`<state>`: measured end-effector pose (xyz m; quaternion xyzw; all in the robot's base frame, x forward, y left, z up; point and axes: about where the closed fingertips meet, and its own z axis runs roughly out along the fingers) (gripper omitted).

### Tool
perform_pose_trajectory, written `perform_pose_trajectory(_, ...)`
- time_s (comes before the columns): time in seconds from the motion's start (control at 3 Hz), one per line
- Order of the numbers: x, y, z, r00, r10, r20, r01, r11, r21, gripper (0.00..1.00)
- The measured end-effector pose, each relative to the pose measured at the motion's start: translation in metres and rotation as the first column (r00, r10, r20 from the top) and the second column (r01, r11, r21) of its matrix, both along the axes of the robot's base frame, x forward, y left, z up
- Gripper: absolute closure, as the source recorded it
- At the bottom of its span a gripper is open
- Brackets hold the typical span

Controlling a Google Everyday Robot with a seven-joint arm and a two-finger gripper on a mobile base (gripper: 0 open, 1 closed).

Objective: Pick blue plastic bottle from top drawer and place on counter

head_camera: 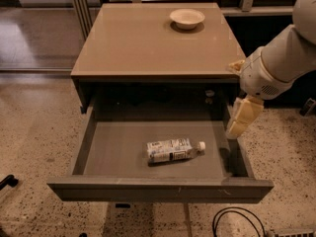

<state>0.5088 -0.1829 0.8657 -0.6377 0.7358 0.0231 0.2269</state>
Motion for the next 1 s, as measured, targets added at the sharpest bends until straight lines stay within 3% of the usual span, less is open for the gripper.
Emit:
perform_pose_trajectory(0.33,0.026,0.027,-0.067,0.9948,0.099,-0.027,-0.097,0.993,0.07,0.0)
perform_pose_trajectory(0.67,0.041,0.048,-0.131,0.9826,0.18,-0.046,-0.173,0.976,0.131,0.0)
perform_pose_trajectory(1.0,0.047,0.058,-0.183,0.9775,0.204,-0.053,-0.19,0.963,0.192,0.0)
